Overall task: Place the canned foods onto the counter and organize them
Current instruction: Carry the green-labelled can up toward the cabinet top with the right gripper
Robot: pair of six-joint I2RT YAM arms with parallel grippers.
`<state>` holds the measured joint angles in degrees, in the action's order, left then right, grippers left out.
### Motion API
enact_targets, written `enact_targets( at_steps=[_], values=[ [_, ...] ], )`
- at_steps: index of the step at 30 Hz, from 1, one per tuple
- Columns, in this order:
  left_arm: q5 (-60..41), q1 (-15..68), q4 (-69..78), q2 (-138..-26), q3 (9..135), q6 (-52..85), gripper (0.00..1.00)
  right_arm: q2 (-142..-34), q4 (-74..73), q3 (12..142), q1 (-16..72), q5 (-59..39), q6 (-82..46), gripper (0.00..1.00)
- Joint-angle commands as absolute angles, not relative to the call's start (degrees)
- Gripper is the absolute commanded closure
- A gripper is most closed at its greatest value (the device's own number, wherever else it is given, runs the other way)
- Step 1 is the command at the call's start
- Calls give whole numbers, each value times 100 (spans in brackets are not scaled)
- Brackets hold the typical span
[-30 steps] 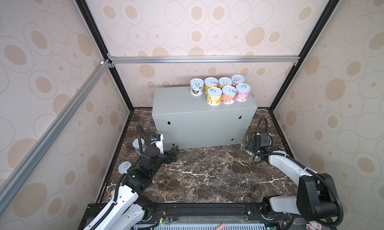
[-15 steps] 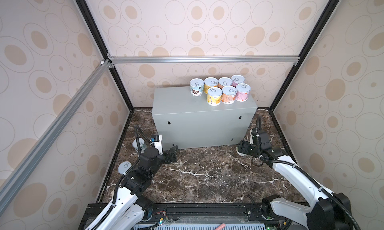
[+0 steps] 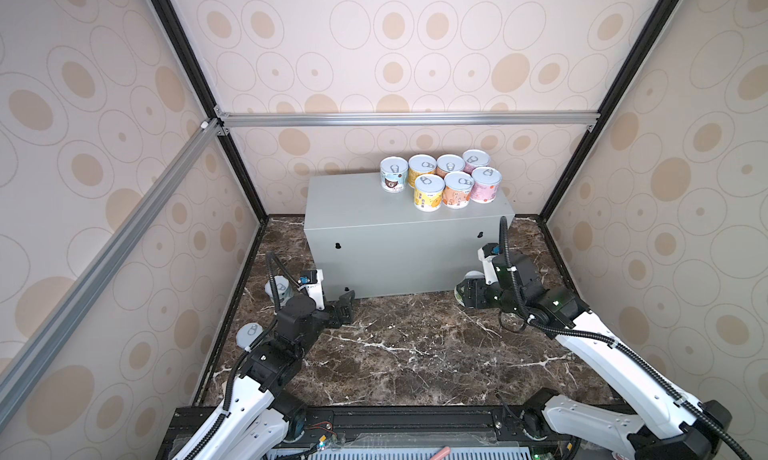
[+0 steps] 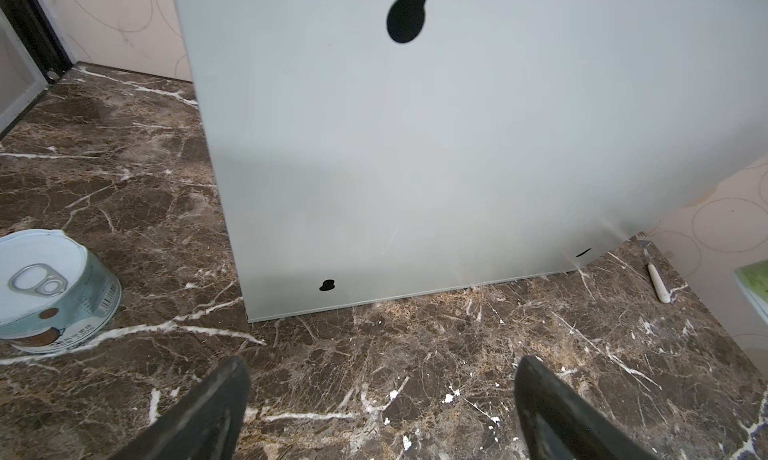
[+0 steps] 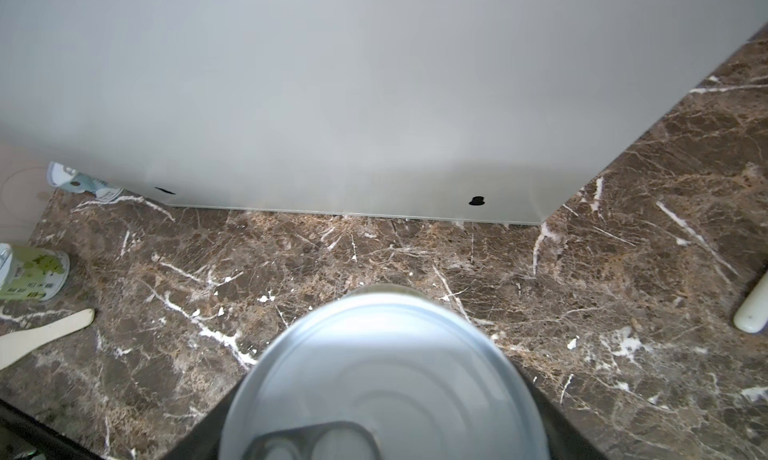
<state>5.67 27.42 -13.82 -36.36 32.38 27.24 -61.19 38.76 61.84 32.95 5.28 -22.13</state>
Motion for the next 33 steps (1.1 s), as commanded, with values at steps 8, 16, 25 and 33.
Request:
enact_targets(
  at_steps=[8,16,25,33],
  values=[
    [628,2709,-1363,-3534,3270,2760,1,-6471,4714,7572,4185,1049,-1952,36],
    [589,2712,-1365,-3501,3289,2741,1,-6856,5421,8525,4853,1256,-1874,36],
    [541,2709,-1389,-3451,3407,2718,1,-7355,6236,9773,5471,1404,-1718,36],
    [335,2714,-1500,-3501,3800,2646,1,-7874,6720,10896,5535,1683,-1416,36]
  ],
)
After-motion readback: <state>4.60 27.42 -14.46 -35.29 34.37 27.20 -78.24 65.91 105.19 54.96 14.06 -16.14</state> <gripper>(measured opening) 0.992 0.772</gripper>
